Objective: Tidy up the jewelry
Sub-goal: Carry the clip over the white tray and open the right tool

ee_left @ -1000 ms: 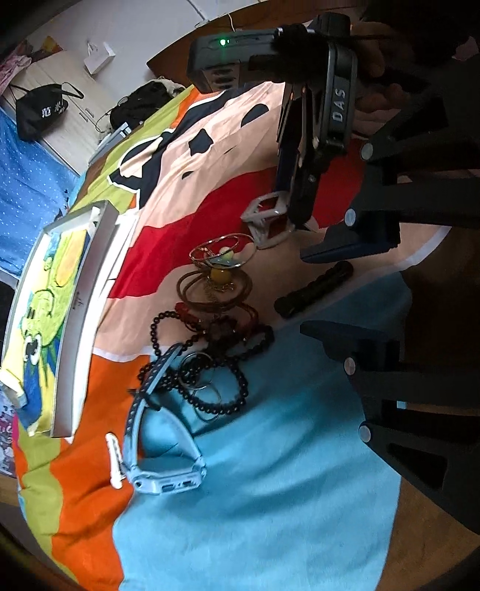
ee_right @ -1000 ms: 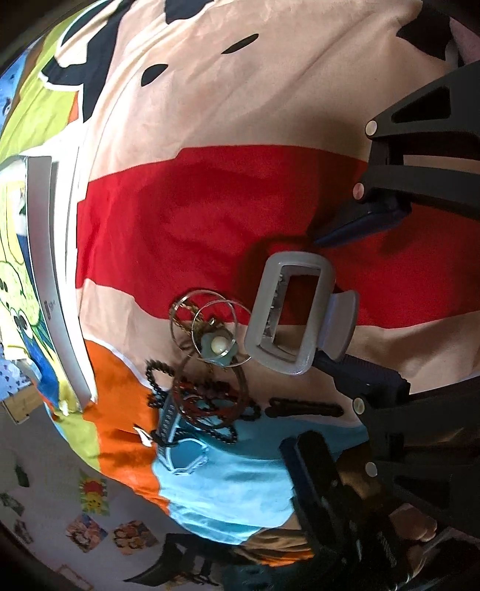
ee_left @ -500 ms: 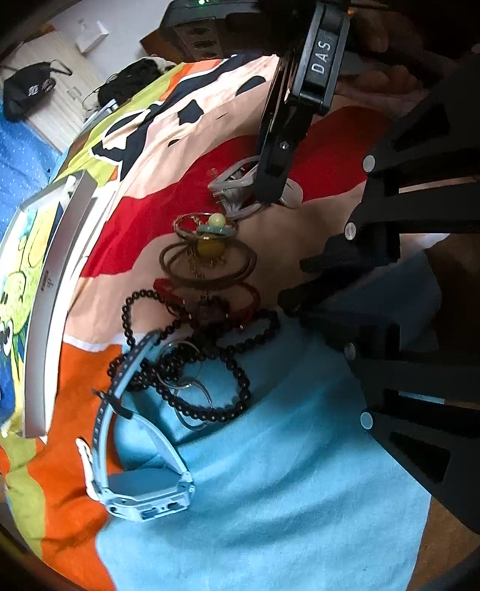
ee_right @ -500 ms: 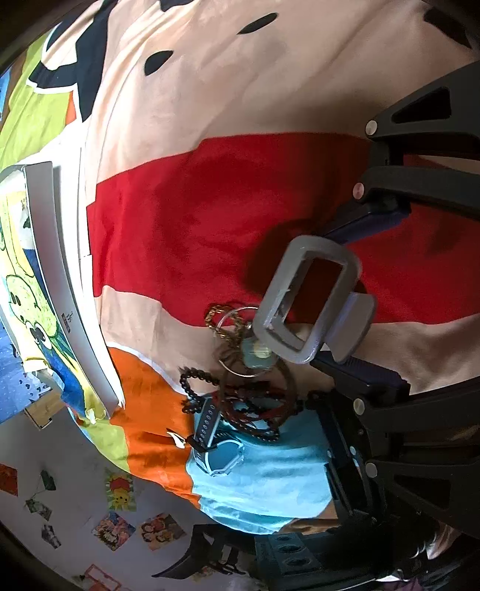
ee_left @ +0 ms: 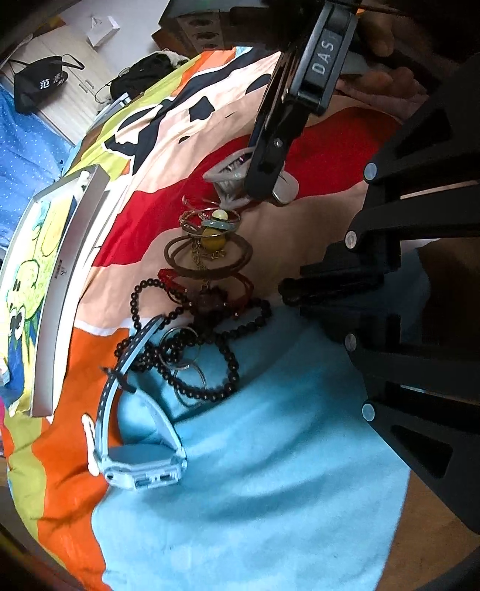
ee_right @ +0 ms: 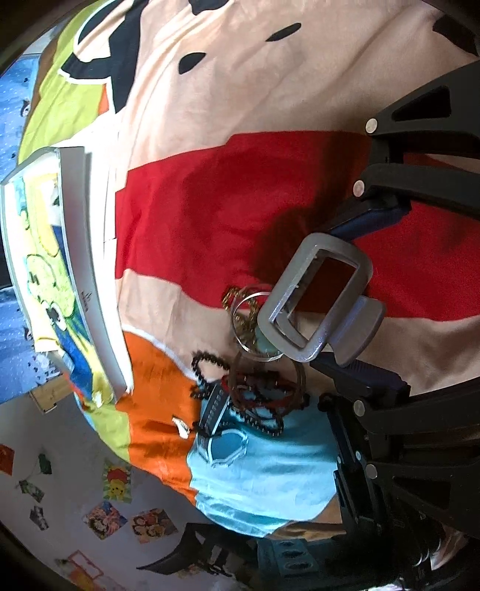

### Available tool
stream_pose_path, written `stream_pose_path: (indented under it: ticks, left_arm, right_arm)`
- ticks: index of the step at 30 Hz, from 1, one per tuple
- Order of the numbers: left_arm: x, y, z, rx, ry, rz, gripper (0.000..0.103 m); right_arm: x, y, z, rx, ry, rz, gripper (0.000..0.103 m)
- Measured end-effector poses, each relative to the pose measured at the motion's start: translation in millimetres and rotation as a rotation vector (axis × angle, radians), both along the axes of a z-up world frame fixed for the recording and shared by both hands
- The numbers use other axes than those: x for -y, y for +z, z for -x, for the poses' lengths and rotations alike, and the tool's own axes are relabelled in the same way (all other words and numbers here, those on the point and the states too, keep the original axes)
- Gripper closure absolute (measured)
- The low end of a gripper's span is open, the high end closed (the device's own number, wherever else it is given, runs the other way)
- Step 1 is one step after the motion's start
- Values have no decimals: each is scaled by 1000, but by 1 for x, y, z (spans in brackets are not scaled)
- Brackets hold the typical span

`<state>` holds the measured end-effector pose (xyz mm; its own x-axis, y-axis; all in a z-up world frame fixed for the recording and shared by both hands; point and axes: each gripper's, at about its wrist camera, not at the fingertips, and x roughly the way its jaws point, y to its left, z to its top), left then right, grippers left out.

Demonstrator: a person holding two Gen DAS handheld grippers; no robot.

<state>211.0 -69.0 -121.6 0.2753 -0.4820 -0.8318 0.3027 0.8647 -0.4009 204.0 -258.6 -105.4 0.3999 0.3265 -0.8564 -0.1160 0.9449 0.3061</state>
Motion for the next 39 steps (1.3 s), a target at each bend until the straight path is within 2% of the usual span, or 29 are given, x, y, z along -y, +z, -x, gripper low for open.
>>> stream_pose_path:
  ticks: [5, 10, 15, 21, 25, 28, 34, 39]
  left_arm:
    - [-13, 17, 9, 58, 55, 34, 92]
    - [-20, 41, 17, 173, 98, 19, 92]
    - [-19, 62, 1, 229, 143, 28, 92]
    - [-11, 93, -62, 293, 195, 77, 92]
    - [-4, 105, -120, 331, 222, 92, 92]
    - [-2, 103, -164, 337, 237, 91, 92]
    - [-6, 72, -240, 276, 269, 46, 92]
    - [-8, 45, -272, 215, 263, -4, 92]
  right_arm:
    - [2, 18, 12, 70, -1, -20, 45]
    - [3, 38, 24, 168, -9, -42, 45]
    - [4, 53, 15, 280, -33, -33, 45]
    - [15, 79, -35, 446, -78, 4, 45]
    - [26, 83, -84, 507, -121, 16, 45]
    - [30, 80, -124, 536, -141, 16, 45]
    - [13, 56, -190, 510, -85, 29, 45]
    - [5, 28, -212, 438, -46, 69, 45]
